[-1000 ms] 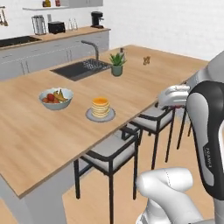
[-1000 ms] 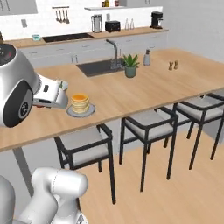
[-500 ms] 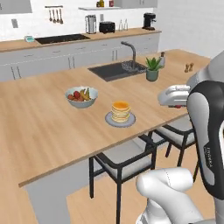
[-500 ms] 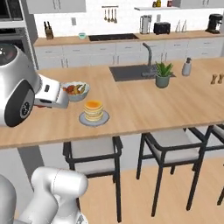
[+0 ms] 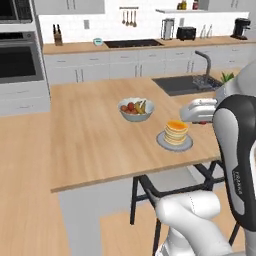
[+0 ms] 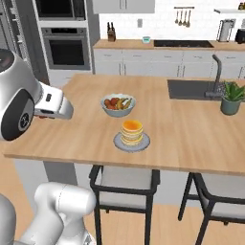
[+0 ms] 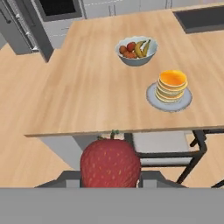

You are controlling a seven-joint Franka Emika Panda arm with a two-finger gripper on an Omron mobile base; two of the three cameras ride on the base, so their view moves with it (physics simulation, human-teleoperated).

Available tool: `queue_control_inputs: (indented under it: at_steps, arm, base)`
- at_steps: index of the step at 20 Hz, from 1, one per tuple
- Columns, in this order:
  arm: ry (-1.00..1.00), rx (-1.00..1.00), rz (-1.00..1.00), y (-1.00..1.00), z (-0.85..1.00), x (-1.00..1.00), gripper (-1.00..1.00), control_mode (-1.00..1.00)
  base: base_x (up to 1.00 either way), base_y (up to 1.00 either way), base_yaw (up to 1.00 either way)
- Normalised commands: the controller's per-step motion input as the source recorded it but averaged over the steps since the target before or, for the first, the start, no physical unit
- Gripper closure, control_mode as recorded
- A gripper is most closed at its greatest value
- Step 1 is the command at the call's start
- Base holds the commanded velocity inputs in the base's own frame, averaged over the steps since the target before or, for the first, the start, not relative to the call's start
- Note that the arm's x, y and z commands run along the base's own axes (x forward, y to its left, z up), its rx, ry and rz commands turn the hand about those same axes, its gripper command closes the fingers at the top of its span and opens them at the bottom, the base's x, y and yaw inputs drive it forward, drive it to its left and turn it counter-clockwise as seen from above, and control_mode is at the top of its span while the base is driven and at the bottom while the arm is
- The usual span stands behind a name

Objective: Take the strawberry from the fridge and place it on top of the pancake, located on the dining counter.

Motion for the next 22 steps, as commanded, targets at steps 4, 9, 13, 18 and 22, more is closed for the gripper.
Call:
queue_control_inputs:
  at_steps: [4, 9, 13, 18, 22]
  arm:
    - [0.0, 0.0, 0.0, 0.0, 0.0, 0.0, 1.0, 1.0]
    - [0.0, 0.0, 0.0, 0.0, 0.0, 0.0, 1.0, 1.0]
    - [0.0, 0.0, 0.0, 0.0, 0.0, 0.0, 1.0, 1.0]
    - [0.08, 0.13, 0.06, -0.8, -0.16, 0.68, 1.0, -1.0]
    - [0.25, 0.13, 0.0, -0.71, -0.17, 0.92, 1.0, -1.0]
  base:
    - [0.67, -0.43, 0.39]
    - [0.34, -0.84, 0.23]
    - [0.3, -0.92, 0.19]
    - [0.0, 0.0, 0.0]
    - [0.0, 0.0, 0.0]
